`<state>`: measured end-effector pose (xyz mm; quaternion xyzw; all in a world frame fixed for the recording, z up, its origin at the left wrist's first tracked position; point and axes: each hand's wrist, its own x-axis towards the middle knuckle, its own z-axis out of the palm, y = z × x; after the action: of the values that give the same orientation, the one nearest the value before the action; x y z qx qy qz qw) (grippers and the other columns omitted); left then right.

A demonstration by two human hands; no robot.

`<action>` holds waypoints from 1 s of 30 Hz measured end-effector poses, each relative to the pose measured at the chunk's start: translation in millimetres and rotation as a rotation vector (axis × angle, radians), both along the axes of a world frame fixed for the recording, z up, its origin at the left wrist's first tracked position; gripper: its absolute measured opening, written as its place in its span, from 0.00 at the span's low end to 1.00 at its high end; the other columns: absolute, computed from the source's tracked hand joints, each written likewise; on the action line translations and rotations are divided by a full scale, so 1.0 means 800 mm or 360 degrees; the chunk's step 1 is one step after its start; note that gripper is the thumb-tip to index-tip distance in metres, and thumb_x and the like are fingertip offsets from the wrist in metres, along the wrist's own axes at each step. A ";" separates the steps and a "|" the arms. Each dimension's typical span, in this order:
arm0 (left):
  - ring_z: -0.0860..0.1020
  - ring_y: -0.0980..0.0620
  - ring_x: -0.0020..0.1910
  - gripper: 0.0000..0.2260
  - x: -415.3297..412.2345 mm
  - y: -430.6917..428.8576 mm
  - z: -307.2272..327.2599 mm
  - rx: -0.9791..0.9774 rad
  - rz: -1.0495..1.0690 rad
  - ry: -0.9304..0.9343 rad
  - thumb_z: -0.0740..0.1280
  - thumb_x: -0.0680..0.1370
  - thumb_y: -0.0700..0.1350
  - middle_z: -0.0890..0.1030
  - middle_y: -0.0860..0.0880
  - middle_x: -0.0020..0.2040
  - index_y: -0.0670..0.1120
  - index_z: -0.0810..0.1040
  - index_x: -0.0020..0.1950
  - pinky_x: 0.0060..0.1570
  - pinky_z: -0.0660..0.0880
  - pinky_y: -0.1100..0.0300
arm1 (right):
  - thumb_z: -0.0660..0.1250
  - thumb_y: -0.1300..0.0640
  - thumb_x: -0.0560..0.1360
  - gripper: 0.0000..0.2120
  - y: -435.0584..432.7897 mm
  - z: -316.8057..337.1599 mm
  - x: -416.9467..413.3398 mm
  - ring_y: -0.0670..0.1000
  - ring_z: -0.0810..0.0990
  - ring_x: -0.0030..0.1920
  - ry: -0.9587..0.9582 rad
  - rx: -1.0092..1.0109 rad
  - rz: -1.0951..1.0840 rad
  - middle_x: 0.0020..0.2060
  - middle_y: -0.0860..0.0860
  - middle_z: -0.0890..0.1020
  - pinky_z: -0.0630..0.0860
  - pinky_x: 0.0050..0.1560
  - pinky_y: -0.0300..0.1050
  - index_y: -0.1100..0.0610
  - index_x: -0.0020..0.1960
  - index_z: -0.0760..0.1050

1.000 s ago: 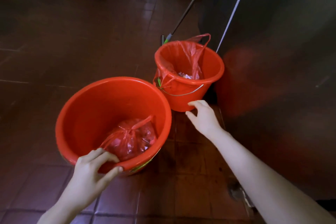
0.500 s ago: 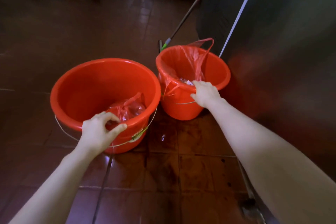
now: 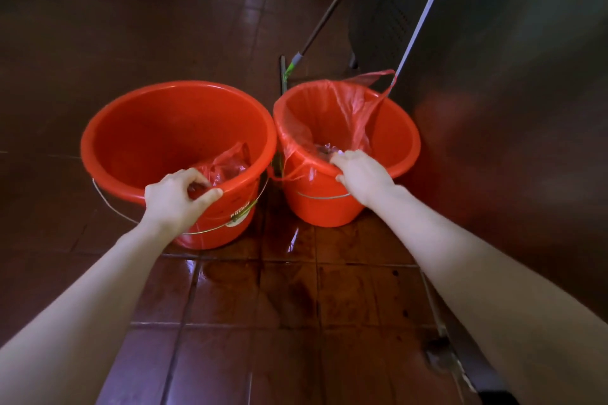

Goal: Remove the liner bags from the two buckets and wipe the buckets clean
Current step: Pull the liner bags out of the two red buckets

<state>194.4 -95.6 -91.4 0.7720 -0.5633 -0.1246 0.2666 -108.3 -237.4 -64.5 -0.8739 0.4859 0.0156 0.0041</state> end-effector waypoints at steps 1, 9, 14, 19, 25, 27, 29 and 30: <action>0.77 0.48 0.54 0.09 0.000 -0.002 0.003 0.0047 0.0004 -0.0001 0.70 0.75 0.57 0.80 0.52 0.51 0.53 0.77 0.49 0.58 0.67 0.48 | 0.64 0.59 0.77 0.16 0.014 -0.003 -0.006 0.59 0.71 0.62 -0.0019 0.0008 -0.0008 0.60 0.58 0.75 0.71 0.62 0.53 0.56 0.65 0.72; 0.70 0.42 0.63 0.17 -0.058 0.032 0.028 -0.0111 0.0067 0.0289 0.75 0.73 0.47 0.73 0.43 0.60 0.47 0.78 0.60 0.65 0.66 0.49 | 0.65 0.52 0.78 0.18 0.149 0.008 -0.042 0.54 0.69 0.62 -0.0084 0.0165 0.0148 0.58 0.52 0.74 0.71 0.61 0.50 0.52 0.66 0.71; 0.77 0.47 0.55 0.22 -0.158 0.102 0.004 -0.0011 0.0288 0.0839 0.76 0.70 0.51 0.76 0.46 0.55 0.47 0.76 0.61 0.63 0.72 0.49 | 0.66 0.46 0.77 0.18 0.234 0.014 -0.057 0.47 0.74 0.56 -0.0439 0.0482 0.0228 0.54 0.47 0.77 0.74 0.57 0.48 0.48 0.65 0.75; 0.79 0.55 0.47 0.21 -0.183 0.141 0.004 0.0065 0.0426 0.0956 0.77 0.69 0.53 0.81 0.52 0.48 0.51 0.76 0.58 0.51 0.74 0.56 | 0.62 0.40 0.77 0.14 0.258 0.017 -0.124 0.47 0.78 0.52 -0.0527 0.0398 -0.0040 0.49 0.43 0.80 0.73 0.58 0.46 0.47 0.53 0.81; 0.79 0.55 0.42 0.20 -0.184 0.148 0.032 0.0187 0.0296 0.0753 0.78 0.67 0.43 0.81 0.53 0.41 0.51 0.77 0.56 0.45 0.72 0.59 | 0.70 0.48 0.74 0.15 0.288 0.013 -0.144 0.44 0.72 0.52 -0.0478 0.0437 0.0137 0.52 0.40 0.78 0.69 0.61 0.42 0.45 0.60 0.79; 0.79 0.56 0.38 0.19 -0.175 0.147 0.044 0.0218 0.0247 0.0612 0.75 0.67 0.36 0.81 0.53 0.38 0.49 0.79 0.55 0.40 0.70 0.64 | 0.71 0.52 0.73 0.16 0.300 0.013 -0.140 0.44 0.72 0.54 -0.0581 0.0500 0.0191 0.53 0.41 0.79 0.67 0.62 0.39 0.47 0.61 0.79; 0.77 0.56 0.35 0.18 -0.164 0.146 0.062 0.0141 0.0166 0.0339 0.73 0.65 0.32 0.79 0.54 0.35 0.48 0.82 0.50 0.37 0.67 0.65 | 0.72 0.52 0.73 0.16 0.316 0.012 -0.139 0.44 0.73 0.55 -0.0652 0.0596 0.0238 0.54 0.41 0.79 0.66 0.63 0.38 0.48 0.61 0.80; 0.77 0.53 0.35 0.18 -0.160 0.144 0.071 0.0055 0.0113 0.0186 0.73 0.64 0.30 0.79 0.53 0.34 0.49 0.82 0.47 0.38 0.67 0.63 | 0.72 0.51 0.73 0.16 0.325 0.012 -0.140 0.44 0.73 0.56 -0.0669 0.0638 0.0256 0.53 0.41 0.78 0.67 0.63 0.38 0.48 0.60 0.80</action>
<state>66.5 19.3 -34.3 0.7874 -0.5169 -0.1696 0.2899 -220.4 22.6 -54.9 -0.8754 0.3909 -0.0697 0.2757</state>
